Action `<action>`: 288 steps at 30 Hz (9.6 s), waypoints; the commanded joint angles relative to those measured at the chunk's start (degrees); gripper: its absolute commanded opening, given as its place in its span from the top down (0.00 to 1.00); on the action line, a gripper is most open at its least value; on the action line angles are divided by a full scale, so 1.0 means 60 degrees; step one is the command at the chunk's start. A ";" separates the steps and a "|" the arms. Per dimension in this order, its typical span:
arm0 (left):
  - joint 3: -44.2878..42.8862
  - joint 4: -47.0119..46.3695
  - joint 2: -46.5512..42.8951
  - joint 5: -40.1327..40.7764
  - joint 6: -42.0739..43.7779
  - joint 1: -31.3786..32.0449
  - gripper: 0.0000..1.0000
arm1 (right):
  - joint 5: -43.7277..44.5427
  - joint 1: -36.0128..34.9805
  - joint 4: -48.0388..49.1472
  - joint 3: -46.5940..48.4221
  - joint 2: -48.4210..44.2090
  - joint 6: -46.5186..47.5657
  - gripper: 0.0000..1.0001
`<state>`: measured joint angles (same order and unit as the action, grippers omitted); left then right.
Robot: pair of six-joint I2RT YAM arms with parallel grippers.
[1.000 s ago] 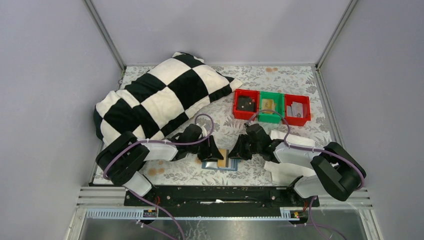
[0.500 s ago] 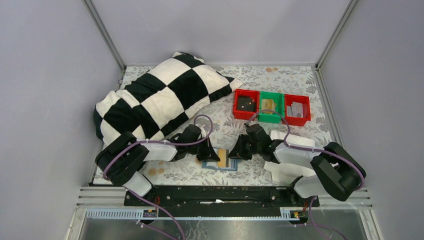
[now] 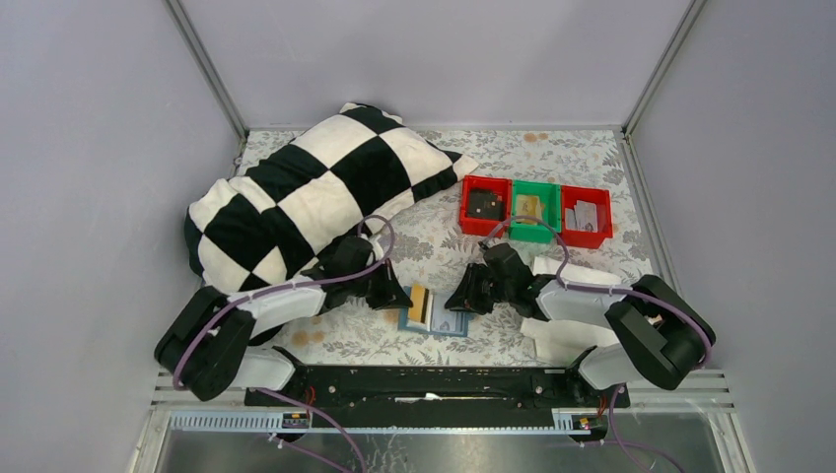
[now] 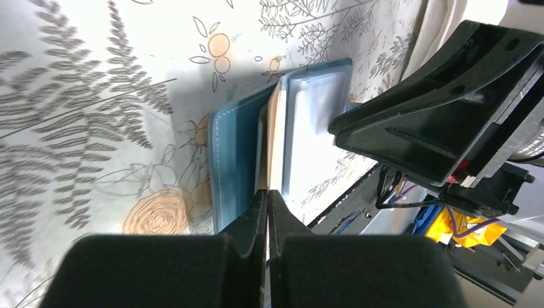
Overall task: Take the credit cards out of the card holder
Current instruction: Remove the credit card from the card holder, then place the credit card in the storage box, then remove the credit card from the card holder.
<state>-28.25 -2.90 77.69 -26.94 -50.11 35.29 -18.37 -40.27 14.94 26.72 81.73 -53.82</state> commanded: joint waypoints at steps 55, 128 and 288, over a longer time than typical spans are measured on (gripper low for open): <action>-0.3084 0.3118 -0.2432 -0.0426 0.1201 -0.1558 0.42 | 0.2850 0.0178 -0.4817 0.5299 -0.1873 0.2597 1.00; -0.1508 -0.0339 -0.0280 -0.0690 -0.0404 0.1233 0.24 | 0.0855 0.0017 -0.3159 0.1290 -0.2225 0.0425 0.65; 0.0290 -0.1349 0.1205 -0.0095 -0.0177 0.0449 1.00 | 0.1018 -0.0746 -0.2095 0.0670 0.0499 0.0831 0.68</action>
<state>-26.59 -14.63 88.01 -32.10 -54.02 38.20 -14.81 -45.19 6.35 33.17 83.61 -49.41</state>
